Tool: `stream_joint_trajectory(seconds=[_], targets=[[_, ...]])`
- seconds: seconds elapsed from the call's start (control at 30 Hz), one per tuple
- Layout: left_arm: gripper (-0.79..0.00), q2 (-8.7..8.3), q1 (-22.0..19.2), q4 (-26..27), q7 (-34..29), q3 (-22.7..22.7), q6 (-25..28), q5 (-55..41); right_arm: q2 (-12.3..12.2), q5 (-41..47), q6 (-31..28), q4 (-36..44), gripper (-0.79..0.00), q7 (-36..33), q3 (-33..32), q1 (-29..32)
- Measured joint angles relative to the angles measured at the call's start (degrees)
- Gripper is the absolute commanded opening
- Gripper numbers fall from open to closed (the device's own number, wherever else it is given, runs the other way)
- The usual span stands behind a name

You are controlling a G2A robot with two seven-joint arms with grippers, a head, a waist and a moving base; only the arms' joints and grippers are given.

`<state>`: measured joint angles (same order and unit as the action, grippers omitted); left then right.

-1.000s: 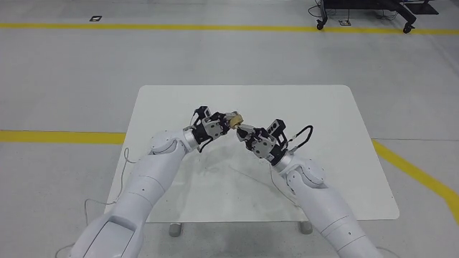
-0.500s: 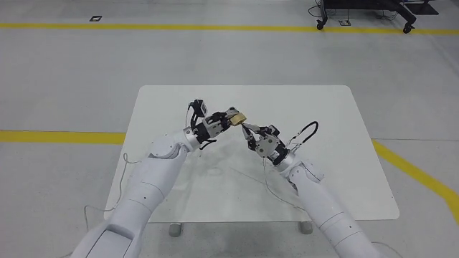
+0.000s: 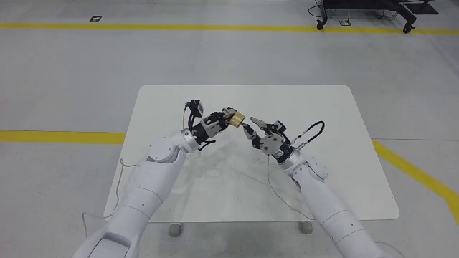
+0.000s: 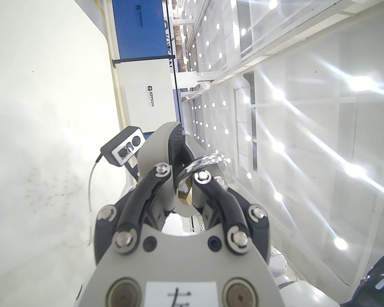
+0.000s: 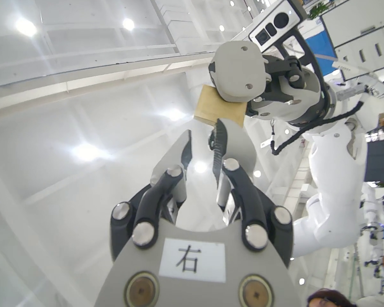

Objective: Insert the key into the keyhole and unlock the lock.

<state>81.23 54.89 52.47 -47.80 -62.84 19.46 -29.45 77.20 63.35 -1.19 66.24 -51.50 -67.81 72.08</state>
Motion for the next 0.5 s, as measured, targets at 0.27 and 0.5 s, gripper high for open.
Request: stream_joint_trajectory(seconds=[0.27,0.5], targets=[[-0.785,-0.19,0.0,0.7,0.9,0.6,-0.3,3.4,-2.2,-18.3,-15.6,10.7,0.0,12.8,-7.9,6.8],[-0.785,-0.04,0.3,4.5,12.9,6.5,-2.1,24.9,-3.5,-38.5,-21.1,25.9,0.0,33.4,-16.3,16.5]])
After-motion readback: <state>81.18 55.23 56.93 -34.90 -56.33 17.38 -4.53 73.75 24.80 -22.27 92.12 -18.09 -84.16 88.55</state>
